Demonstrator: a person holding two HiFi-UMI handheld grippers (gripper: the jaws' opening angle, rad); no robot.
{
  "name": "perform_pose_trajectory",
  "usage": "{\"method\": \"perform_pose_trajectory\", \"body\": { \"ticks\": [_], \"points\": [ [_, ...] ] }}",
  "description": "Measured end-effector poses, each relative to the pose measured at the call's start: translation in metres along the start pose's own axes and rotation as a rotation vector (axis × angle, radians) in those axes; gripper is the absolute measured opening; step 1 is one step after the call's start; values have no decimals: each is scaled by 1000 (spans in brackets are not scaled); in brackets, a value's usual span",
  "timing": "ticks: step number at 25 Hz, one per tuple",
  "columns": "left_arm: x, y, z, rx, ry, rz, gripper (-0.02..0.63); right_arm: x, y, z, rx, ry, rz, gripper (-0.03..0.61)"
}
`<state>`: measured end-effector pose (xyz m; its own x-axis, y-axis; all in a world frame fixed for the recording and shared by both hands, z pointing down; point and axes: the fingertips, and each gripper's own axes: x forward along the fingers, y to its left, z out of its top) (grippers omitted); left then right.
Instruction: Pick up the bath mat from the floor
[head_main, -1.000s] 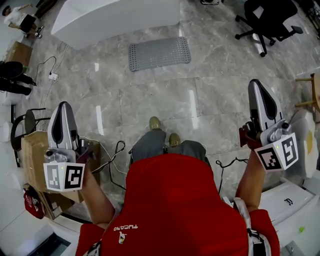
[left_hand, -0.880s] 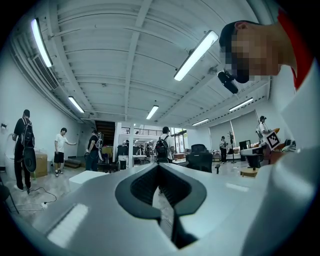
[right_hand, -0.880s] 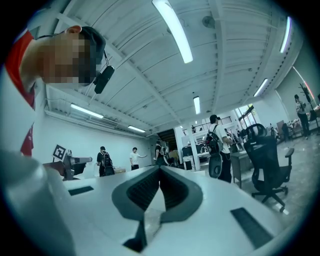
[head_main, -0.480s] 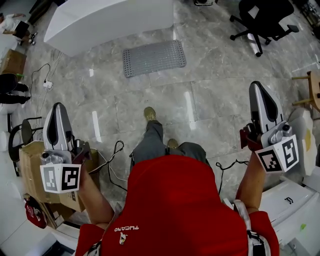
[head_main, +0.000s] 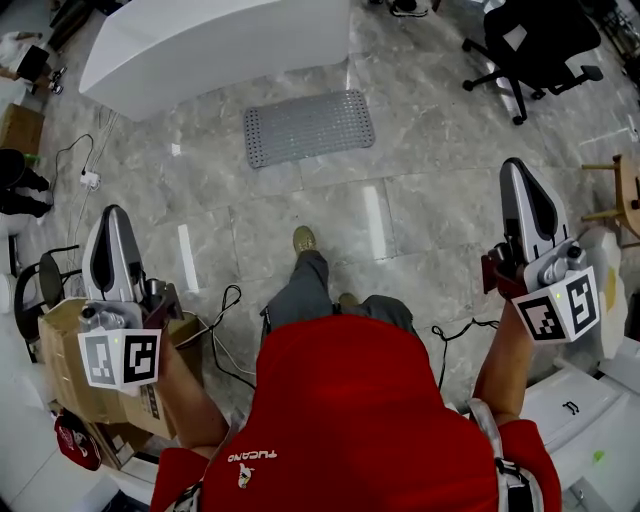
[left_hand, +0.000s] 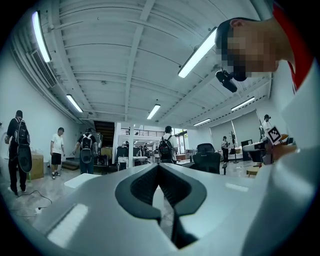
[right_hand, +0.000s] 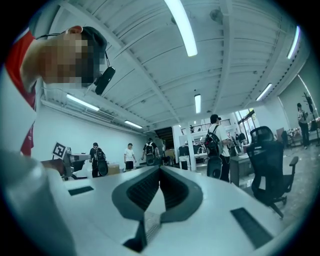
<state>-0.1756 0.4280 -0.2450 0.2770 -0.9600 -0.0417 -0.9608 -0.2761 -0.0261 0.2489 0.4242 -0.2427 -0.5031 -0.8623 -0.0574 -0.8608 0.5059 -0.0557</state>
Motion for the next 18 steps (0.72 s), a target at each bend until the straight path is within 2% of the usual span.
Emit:
{"method": "perform_pose_trajectory", "body": {
  "ticks": [9, 18],
  "points": [
    [79, 73, 4, 4, -9, -6, 5, 86, -16, 9, -23, 0, -65, 2],
    [135, 130, -5, -1, -13, -32, 5, 165, -18, 7, -34, -6, -100, 2]
  ]
}}
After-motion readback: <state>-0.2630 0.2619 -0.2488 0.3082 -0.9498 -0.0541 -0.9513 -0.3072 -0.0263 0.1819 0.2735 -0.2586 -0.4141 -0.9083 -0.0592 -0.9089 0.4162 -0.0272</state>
